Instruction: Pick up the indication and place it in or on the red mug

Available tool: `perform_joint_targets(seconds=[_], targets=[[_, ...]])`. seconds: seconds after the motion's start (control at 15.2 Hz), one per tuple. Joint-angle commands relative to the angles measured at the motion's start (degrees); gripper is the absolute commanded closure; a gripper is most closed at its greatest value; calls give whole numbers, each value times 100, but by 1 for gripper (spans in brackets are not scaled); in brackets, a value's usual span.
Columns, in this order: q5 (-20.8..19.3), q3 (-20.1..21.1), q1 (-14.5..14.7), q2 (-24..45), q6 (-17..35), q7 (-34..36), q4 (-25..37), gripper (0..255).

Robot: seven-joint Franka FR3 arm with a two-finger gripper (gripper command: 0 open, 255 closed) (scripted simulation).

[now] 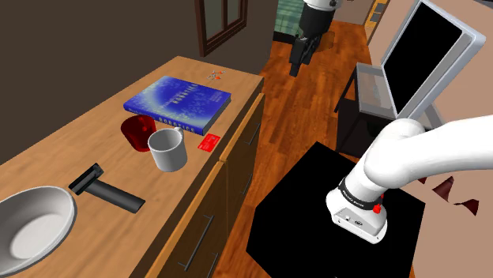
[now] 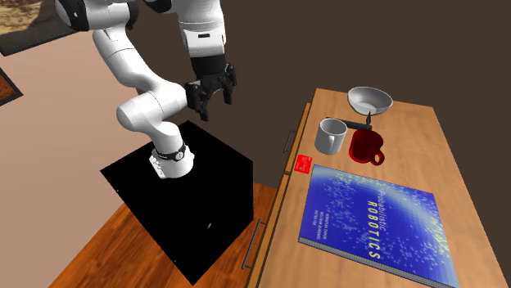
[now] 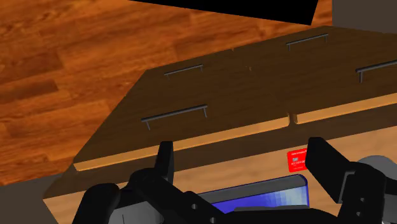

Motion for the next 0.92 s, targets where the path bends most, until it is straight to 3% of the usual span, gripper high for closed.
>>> perform_joint_targets(seconds=[0.0, 0.86], targets=[[0, 0, 0, 0, 0, 0, 0, 0], [1649, 921, -177, 2044, 986, 2941, 65, 0]])
